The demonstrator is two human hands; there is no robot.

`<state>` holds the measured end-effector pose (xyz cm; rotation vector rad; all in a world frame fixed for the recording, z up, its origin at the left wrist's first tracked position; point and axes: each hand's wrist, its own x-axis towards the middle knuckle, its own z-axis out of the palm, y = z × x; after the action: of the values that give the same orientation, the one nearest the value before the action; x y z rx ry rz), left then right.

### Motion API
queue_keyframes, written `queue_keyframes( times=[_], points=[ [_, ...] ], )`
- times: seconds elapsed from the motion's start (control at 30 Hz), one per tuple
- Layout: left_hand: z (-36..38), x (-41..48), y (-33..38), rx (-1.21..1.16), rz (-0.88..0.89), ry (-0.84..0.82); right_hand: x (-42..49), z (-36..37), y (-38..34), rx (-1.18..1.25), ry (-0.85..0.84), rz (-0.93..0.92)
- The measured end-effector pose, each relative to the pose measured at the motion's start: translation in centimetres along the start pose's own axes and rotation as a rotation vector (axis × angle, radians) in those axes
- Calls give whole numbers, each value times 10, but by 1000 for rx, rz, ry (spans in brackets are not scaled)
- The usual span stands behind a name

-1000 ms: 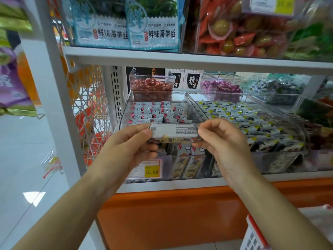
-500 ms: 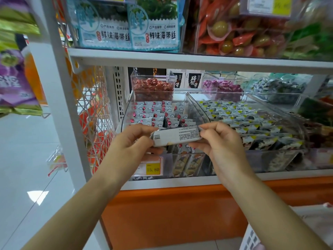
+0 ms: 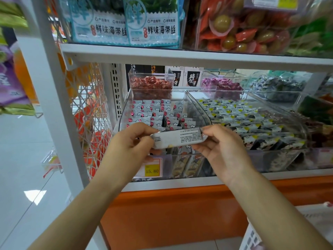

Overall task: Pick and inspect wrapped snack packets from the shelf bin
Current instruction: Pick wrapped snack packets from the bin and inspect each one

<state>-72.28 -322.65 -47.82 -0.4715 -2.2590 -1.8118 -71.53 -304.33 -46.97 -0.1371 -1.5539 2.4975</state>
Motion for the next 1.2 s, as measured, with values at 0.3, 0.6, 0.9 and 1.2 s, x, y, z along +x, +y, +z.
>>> queue_keyframes(
  times=[0.3, 0.6, 0.9, 1.2],
  points=[
    [-13, 2, 6, -273, -145, -66, 0, -5, -8, -68, -105, 25],
    [-24, 4, -2, -434, -197, -89, 2, -10, -10, -56, -230, 11],
    [-15, 5, -3, -423, -159, 52, 4, -11, 2, -215, -155, -196],
    [-13, 5, 2, -269, -103, 93, 6, -3, 4, -343, -112, -349]
  ],
)
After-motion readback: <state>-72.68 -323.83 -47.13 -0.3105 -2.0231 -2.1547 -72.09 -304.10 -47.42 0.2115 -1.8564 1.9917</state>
